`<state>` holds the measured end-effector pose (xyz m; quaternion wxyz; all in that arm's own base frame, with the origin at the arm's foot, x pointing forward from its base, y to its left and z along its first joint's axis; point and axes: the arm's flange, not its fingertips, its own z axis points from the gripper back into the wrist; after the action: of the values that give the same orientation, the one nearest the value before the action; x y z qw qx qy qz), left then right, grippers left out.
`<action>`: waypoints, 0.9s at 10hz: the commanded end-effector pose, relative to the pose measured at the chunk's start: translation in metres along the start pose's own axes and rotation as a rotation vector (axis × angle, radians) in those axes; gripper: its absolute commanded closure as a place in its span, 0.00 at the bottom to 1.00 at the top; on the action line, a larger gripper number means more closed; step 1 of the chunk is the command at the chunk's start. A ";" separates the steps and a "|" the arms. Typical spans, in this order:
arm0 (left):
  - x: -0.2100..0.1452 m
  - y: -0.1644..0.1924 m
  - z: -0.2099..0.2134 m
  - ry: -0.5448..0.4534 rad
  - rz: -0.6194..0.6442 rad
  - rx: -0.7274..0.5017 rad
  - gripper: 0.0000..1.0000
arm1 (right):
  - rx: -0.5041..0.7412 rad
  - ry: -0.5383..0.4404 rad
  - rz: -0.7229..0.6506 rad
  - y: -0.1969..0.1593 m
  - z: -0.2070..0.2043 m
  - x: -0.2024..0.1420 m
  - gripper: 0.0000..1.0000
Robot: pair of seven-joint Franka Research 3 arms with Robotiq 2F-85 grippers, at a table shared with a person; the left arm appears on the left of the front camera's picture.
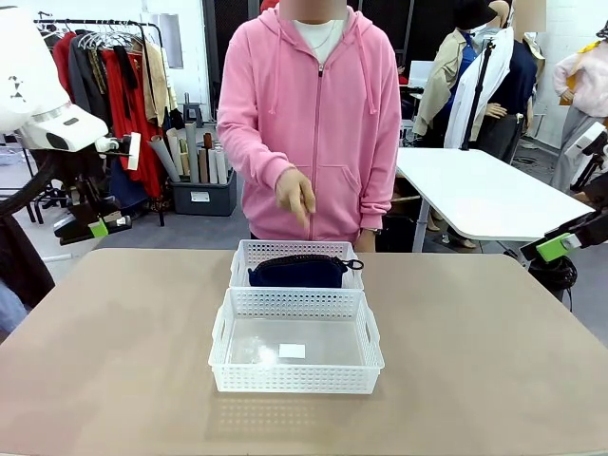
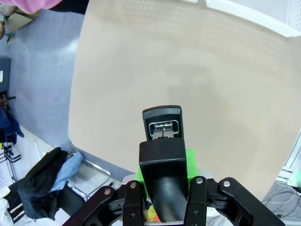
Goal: Distribute items into two baskets.
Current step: Place the picked Stapler into the Organizing basket as instructed by the person.
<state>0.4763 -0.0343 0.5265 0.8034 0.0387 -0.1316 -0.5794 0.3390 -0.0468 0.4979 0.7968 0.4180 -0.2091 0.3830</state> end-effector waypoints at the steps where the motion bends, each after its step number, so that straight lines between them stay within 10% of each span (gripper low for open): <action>1: 0.000 0.000 0.000 -0.003 0.002 0.016 1.00 | 0.000 0.005 -0.002 0.001 0.000 0.000 0.00; 9: 0.001 -0.003 0.000 0.000 -0.022 0.004 1.00 | 0.000 0.005 -0.002 0.001 0.000 0.000 0.00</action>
<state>0.4761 -0.0352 0.5258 0.8028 0.0384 -0.1306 -0.5806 0.3390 -0.0468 0.4979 0.7968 0.4180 -0.2091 0.3830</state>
